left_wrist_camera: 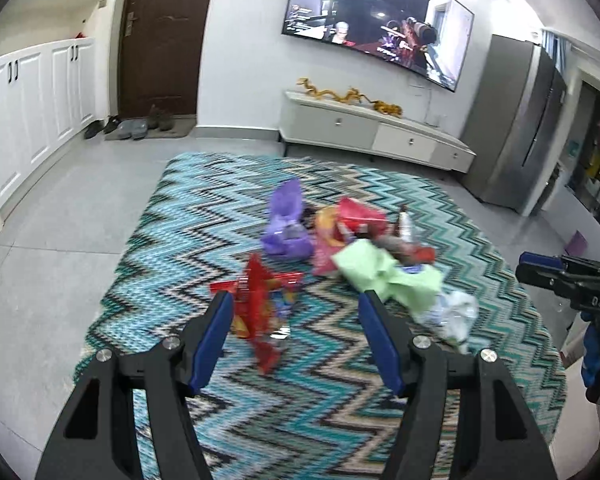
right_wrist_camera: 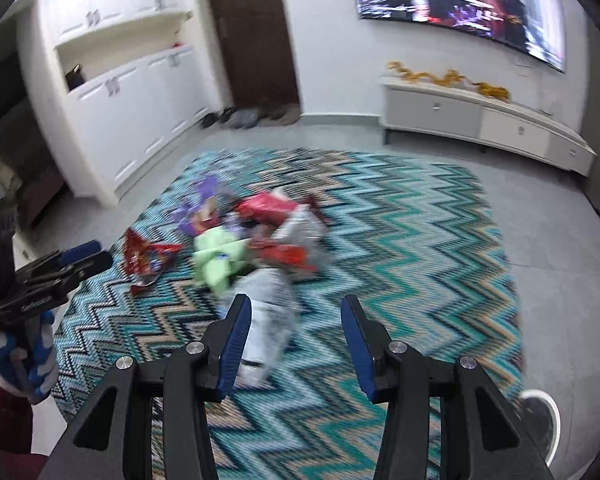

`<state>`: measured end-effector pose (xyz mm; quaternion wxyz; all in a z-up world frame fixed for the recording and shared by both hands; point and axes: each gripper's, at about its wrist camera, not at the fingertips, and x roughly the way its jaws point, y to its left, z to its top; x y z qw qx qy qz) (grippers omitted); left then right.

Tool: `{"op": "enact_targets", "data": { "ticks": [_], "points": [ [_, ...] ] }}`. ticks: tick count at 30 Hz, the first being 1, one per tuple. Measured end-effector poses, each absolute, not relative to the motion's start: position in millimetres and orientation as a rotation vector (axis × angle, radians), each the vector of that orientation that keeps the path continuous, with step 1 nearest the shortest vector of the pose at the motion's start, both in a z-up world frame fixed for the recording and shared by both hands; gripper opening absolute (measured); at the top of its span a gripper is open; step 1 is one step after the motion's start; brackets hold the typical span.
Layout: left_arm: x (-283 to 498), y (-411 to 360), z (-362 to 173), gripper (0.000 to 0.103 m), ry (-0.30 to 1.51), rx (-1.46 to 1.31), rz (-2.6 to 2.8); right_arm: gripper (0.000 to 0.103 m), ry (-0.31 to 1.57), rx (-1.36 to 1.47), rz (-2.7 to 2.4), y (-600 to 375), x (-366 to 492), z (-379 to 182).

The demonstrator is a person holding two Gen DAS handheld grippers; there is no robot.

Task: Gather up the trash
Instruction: 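Return to the rug and lower both tools over the trash pile, then grasp the red snack wrapper with the left tool while the right tool grasps the green tissue pack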

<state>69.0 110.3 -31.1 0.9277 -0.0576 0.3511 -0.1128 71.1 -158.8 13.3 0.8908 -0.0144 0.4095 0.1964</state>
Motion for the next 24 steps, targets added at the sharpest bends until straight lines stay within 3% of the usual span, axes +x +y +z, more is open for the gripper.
{"op": "enact_targets", "data": {
  "ticks": [7, 11, 18, 20, 22, 23, 24],
  "points": [
    [96, 125, -63, 0.063, 0.774, -0.172, -0.243, 0.047, 0.92, -0.111, 0.472, -103, 103, -11],
    [108, 131, -76, 0.063, 0.794, -0.213, -0.254, 0.056, 0.952, -0.139, 0.483, -83, 119, -22],
    [126, 132, -93, 0.062, 0.838, -0.252, -0.288, 0.061, 1.009, -0.137, 0.491, -64, 146, -44],
    [129, 132, -96, 0.057, 0.847, -0.265, -0.297, 0.061, 1.02, -0.131, 0.493, -60, 151, -48],
    [129, 132, -97, 0.04, 0.858, -0.272, -0.311, 0.061, 1.026, -0.125, 0.501, -57, 155, -52],
    [129, 131, -98, 0.036, 0.864, -0.273, -0.311, 0.058, 1.025, -0.121, 0.503, -56, 155, -53],
    [130, 131, -99, 0.029, 0.868, -0.273, -0.314, 0.045, 1.026, -0.12, 0.505, -55, 155, -52]
  ]
}}
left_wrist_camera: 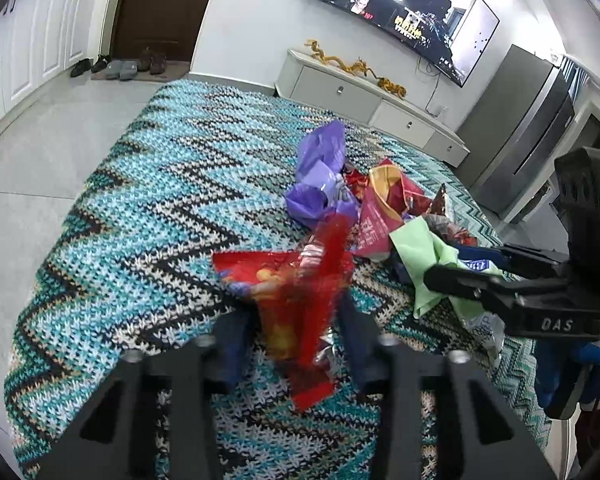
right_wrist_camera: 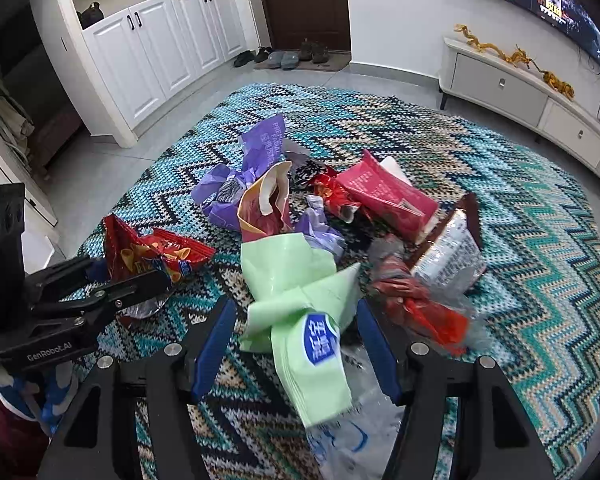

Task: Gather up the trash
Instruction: 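Grasp the red snack wrapper with the left tool while the right tool grasps the green tissue pack, then carry both items to the black bin and open both tools over it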

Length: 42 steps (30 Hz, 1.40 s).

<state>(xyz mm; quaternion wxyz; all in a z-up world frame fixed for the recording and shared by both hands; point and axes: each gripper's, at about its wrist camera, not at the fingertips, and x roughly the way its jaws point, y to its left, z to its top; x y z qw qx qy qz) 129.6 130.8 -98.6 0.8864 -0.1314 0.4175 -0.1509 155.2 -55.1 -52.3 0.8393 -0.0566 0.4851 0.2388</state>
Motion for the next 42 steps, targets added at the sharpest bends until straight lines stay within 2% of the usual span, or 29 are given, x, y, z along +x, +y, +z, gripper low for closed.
{"op": "enact_targets", "data": {
  "ticks": [4, 6, 13, 21, 30, 42],
  "points": [
    [125, 126, -93, 0.017, 0.85, -0.259, -0.323, 0.042, 0.992, -0.135, 0.527, -54, 146, -44],
    [121, 125, -90, 0.015, 0.839, -0.259, -0.32, 0.041, 0.962, -0.125, 0.54, -56, 137, -34],
    [95, 123, -64, 0.014, 0.785, -0.255, -0.307, 0.041, 0.829, -0.025, 0.523, -97, 101, 13],
    [73, 82, -25, 0.014, 0.742, -0.174, -0.357, 0.041, 0.71, 0.075, 0.345, -205, 58, 49],
    [81, -61, -1, 0.014, 0.826, -0.097, -0.625, 0.041, 0.674, 0.131, 0.049, -358, 0, 38],
    [66, -314, -18, 0.014, 0.934, 0.149, -0.95, 0.041, 0.777, 0.341, -0.237, -527, -53, -43]
  ]
}}
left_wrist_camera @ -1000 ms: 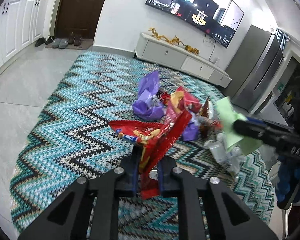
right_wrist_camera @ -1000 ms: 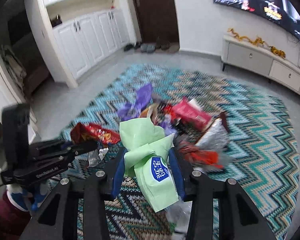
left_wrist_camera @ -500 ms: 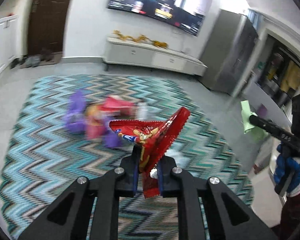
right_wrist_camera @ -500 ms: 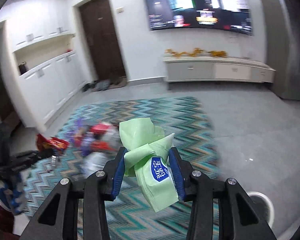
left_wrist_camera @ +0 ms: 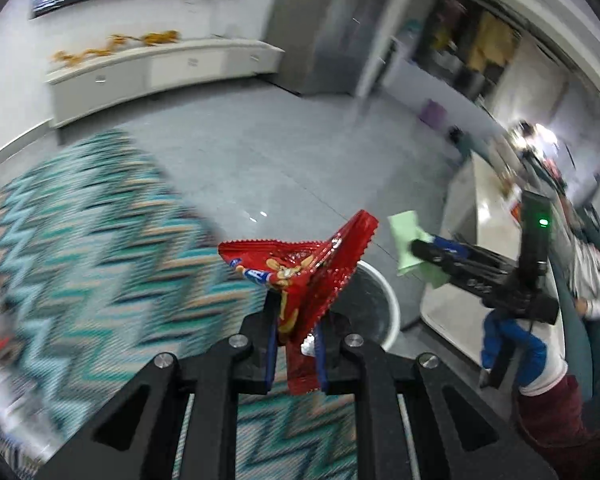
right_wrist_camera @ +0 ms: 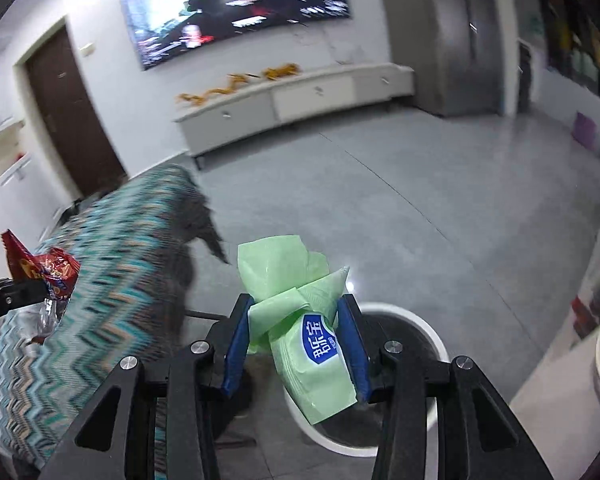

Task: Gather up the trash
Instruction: 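Carry both items to the black bin and open both tools over it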

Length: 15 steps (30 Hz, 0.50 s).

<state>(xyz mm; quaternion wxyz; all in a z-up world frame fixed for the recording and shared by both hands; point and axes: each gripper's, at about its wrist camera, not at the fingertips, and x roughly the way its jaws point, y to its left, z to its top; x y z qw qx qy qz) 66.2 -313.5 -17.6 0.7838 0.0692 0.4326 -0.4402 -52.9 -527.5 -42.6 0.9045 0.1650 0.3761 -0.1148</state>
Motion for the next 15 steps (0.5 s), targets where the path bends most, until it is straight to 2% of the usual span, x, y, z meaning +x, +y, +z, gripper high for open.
{"op": "enact_targets", "data": {
  "ticks": [6, 8, 9, 10, 12, 15],
  "points": [
    [56, -408, -40, 0.018, 0.979, 0.223, -1.046, 0.043, 0.804, 0.432, -0.29, -577, -63, -80],
    [55, -427, -46, 0.027, 0.996, 0.223, -1.067, 0.043, 0.814, 0.462, -0.31, -589, -65, -91],
    [56, -438, -49, 0.037, 1.007, 0.22, -1.073, 0.046, 0.819, 0.475, -0.325, -594, -66, -96],
    [56, -443, -52, 0.052, 1.015, 0.216, -1.08, 0.049, 0.822, 0.484, -0.336, -598, -69, -100],
    [58, -452, -54, 0.067, 1.022, 0.195, -1.091, 0.054, 0.826, 0.508, -0.358, -606, -73, -107],
    [58, -455, -50, 0.067, 1.028, 0.178, -1.107, 0.054, 0.83, 0.529, -0.38, -610, -80, -111]
  ]
}}
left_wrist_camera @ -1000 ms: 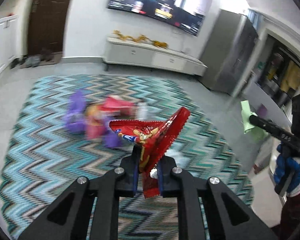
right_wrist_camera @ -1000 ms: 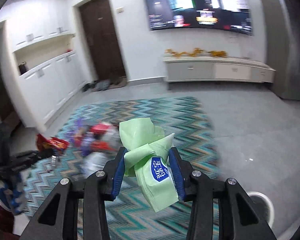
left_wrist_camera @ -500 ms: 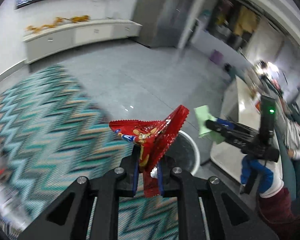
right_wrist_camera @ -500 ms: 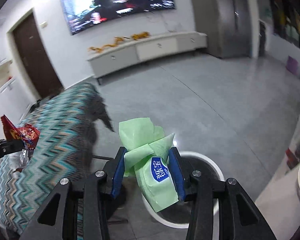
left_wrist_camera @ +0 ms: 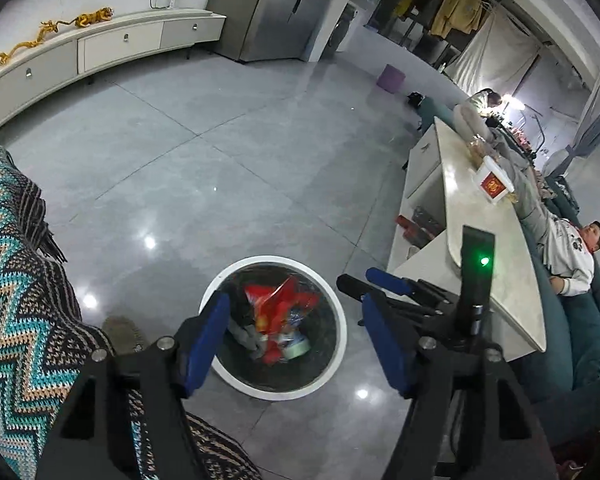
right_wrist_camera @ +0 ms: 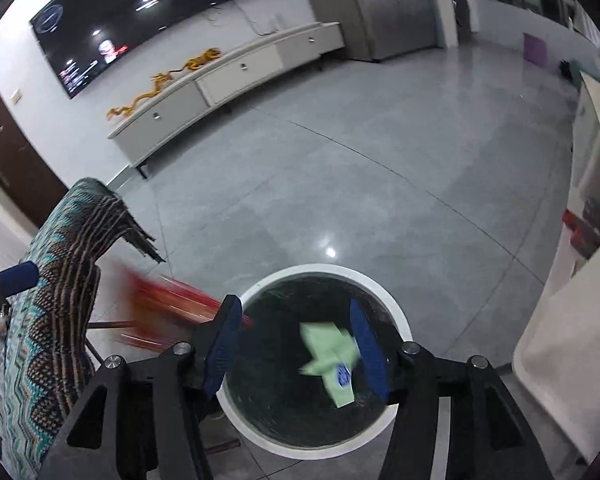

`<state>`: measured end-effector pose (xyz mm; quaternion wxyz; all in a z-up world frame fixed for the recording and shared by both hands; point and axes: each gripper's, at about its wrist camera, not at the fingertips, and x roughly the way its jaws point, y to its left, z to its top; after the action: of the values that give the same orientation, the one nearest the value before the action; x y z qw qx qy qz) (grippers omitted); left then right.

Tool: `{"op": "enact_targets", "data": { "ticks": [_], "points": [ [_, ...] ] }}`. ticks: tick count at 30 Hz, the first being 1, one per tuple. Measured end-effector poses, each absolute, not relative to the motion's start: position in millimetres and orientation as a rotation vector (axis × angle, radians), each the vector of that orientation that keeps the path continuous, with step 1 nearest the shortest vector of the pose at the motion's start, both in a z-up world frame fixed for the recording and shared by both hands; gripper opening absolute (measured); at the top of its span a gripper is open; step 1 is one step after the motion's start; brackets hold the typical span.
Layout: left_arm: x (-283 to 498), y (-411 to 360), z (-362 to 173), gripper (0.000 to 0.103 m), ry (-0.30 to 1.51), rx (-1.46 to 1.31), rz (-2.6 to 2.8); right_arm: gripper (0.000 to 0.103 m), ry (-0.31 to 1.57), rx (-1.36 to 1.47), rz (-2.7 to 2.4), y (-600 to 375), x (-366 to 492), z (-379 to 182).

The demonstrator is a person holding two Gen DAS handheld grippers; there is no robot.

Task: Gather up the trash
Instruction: 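Carry both items to the black bin and open both tools over it, then return both tools to the trash pile on the rug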

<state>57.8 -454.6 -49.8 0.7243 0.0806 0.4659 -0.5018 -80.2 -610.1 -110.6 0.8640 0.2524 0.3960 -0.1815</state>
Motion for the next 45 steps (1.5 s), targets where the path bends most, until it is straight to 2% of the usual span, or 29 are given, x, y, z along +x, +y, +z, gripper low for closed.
{"op": "enact_targets", "data": {
  "ticks": [11, 18, 27, 36, 45],
  "points": [
    [62, -377, -14, 0.067, 0.89, 0.154, -0.962, 0.054, 0.756, 0.471, -0.364, -581, -88, -63],
    [61, -291, 19, 0.067, 0.792, 0.115, -0.874, 0.054, 0.693, 0.364, -0.27, -524, -70, -9],
    [68, -160, 33, 0.065, 0.733, 0.015, -0.686, 0.054, 0.643, 0.223, -0.085, -430, -31, 42],
    [100, -28, 22, 0.064, 0.733, -0.101, -0.469, 0.054, 0.667, 0.112, 0.122, -328, 27, 56],
    [148, 28, -10, 0.064, 0.777, -0.136, -0.395, 0.054, 0.747, -0.017, 0.326, -230, 110, 39]
  ]
}}
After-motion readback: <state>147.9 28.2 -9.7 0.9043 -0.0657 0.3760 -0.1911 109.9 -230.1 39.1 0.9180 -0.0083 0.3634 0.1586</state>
